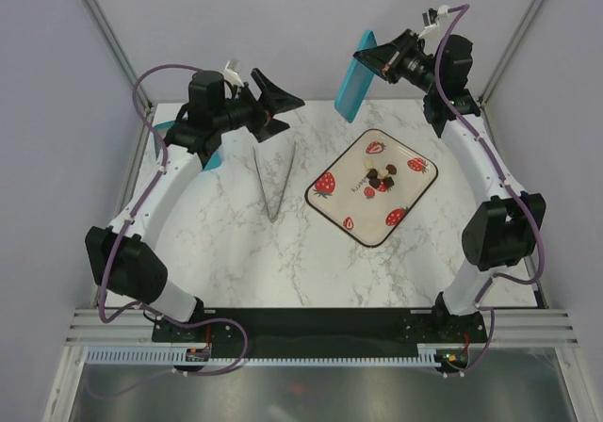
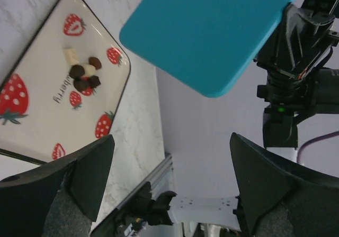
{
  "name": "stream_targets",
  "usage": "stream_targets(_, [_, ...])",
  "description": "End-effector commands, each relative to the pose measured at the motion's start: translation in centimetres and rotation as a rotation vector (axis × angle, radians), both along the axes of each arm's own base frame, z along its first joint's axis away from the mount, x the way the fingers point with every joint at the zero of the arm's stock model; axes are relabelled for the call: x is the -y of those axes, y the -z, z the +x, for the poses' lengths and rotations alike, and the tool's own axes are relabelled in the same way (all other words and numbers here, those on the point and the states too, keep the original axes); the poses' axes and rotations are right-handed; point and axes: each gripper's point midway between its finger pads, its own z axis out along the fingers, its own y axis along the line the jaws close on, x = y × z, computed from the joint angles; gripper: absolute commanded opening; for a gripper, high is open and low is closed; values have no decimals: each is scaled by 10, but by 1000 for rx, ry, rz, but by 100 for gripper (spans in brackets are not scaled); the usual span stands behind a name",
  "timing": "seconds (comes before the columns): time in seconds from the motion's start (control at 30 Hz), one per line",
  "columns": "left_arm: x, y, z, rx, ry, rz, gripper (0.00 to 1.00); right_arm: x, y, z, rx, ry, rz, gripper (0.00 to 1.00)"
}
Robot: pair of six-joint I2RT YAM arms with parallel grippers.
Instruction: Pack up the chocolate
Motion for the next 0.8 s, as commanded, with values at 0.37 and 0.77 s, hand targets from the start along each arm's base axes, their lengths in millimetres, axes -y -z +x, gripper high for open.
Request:
stream_targets(0.37, [38,-72,-27,-84,170,-587,100,-5,-119,-92,315,-76,399,0])
stream_targets(0.77, [74,-56,-33,-402,105,-694,100,-7,-102,-92,316,-30,315,0])
